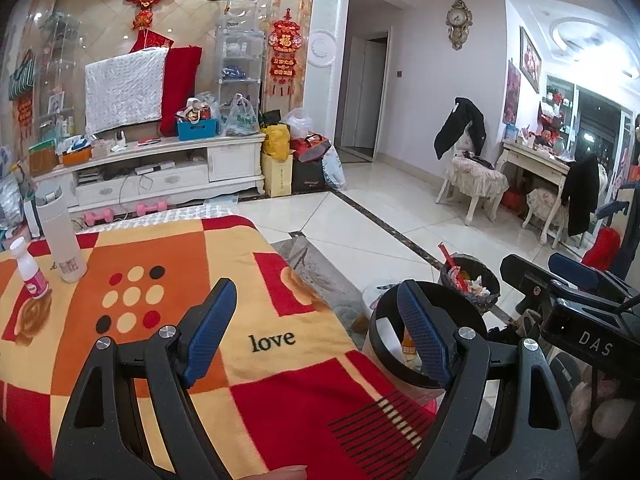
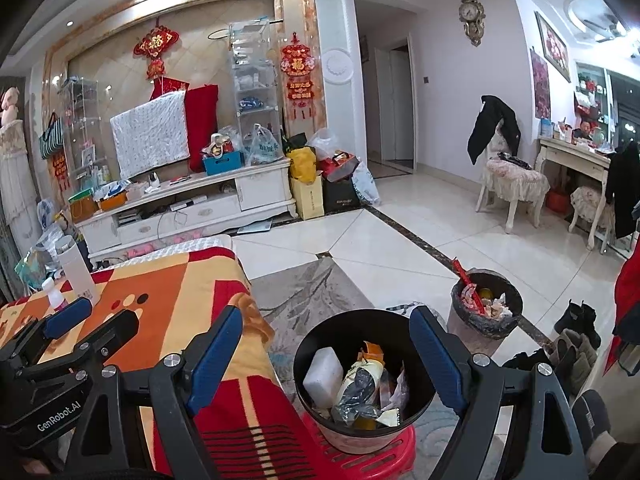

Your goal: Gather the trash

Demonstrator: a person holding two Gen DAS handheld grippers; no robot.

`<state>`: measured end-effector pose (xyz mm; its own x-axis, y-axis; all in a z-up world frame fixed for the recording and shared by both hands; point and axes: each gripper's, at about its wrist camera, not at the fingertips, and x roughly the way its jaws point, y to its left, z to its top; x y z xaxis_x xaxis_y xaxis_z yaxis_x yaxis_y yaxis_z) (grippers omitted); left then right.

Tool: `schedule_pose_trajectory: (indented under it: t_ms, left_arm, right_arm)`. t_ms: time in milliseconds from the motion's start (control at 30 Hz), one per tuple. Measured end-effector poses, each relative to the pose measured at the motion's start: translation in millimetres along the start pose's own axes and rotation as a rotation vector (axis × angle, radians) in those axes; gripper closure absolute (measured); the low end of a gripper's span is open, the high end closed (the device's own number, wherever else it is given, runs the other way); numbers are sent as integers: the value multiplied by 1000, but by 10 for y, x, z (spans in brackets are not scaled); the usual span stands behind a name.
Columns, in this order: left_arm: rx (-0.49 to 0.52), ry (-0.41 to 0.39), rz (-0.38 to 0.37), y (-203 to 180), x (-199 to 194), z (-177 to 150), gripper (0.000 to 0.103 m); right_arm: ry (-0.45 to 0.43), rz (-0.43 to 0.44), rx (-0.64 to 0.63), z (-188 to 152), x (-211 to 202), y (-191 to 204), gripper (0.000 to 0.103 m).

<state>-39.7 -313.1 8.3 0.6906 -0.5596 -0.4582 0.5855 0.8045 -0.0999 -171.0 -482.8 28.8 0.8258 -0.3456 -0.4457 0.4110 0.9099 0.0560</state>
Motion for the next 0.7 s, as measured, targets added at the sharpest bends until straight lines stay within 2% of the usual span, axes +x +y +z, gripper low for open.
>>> schedule_pose_trajectory:
  t_ms: [700]
  left_arm:
    - [-3, 21, -2, -13, 72, -47, 21]
  right_arm:
    - [31, -2, 5, 28, 93, -4, 18]
